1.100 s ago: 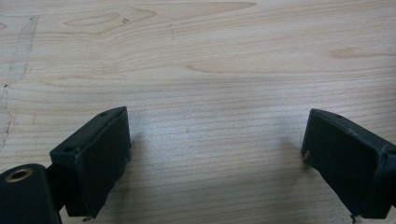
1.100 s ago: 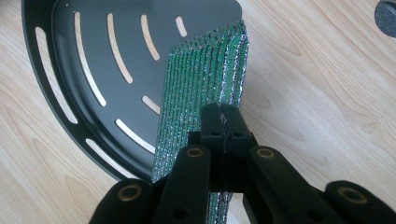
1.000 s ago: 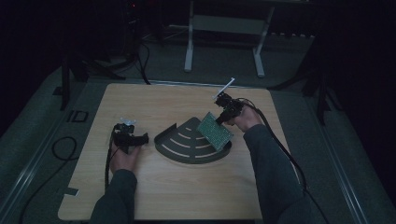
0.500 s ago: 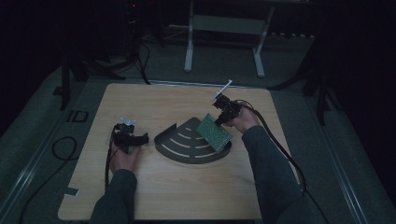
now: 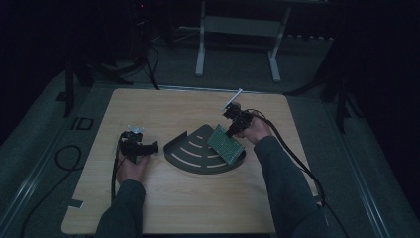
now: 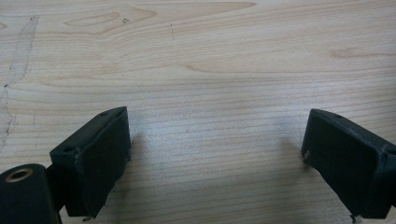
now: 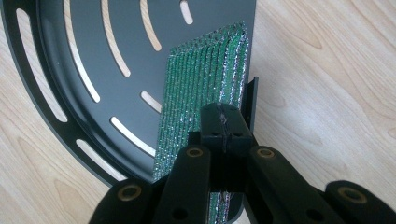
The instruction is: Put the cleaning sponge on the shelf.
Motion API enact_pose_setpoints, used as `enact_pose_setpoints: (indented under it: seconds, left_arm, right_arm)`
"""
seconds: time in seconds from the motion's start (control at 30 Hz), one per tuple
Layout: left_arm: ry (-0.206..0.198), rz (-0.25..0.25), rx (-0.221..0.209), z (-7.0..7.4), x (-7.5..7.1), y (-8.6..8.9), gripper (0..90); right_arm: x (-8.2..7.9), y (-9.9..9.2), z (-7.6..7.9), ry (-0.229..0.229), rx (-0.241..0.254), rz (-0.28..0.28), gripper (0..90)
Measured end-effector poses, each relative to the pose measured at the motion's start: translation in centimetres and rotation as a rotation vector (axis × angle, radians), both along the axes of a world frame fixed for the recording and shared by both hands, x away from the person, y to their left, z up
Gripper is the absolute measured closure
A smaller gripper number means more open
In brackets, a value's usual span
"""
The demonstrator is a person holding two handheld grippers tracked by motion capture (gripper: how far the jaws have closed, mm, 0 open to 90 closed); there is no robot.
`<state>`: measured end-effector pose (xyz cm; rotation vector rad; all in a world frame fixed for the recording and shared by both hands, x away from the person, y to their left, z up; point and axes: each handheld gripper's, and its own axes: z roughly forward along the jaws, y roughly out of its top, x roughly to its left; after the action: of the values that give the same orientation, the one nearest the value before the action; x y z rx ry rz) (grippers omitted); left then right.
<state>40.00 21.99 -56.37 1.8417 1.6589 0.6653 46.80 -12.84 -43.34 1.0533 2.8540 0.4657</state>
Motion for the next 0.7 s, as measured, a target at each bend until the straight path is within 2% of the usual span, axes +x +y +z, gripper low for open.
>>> enact_pose_setpoints:
  seconds: [0.2,0.43,0.7]
  left_arm:
    - [0.0,-0.001,0.0,0.0,0.0,0.0,8.4]
    - [0.0,-0.001,0.001,0.0,0.0,0.0,8.4]
    - [0.0,-0.001,0.001,0.0,0.0,0.0,8.4]
  right_arm:
    - [-0.2,0.2,-0.2,0.0,-0.008,0.008,89.7]
    - [-0.1,-0.3,-1.0,0.028,-0.003,-0.005,89.6]
    - [0.1,-0.5,-1.3,0.029,-0.005,-0.012,88.9]
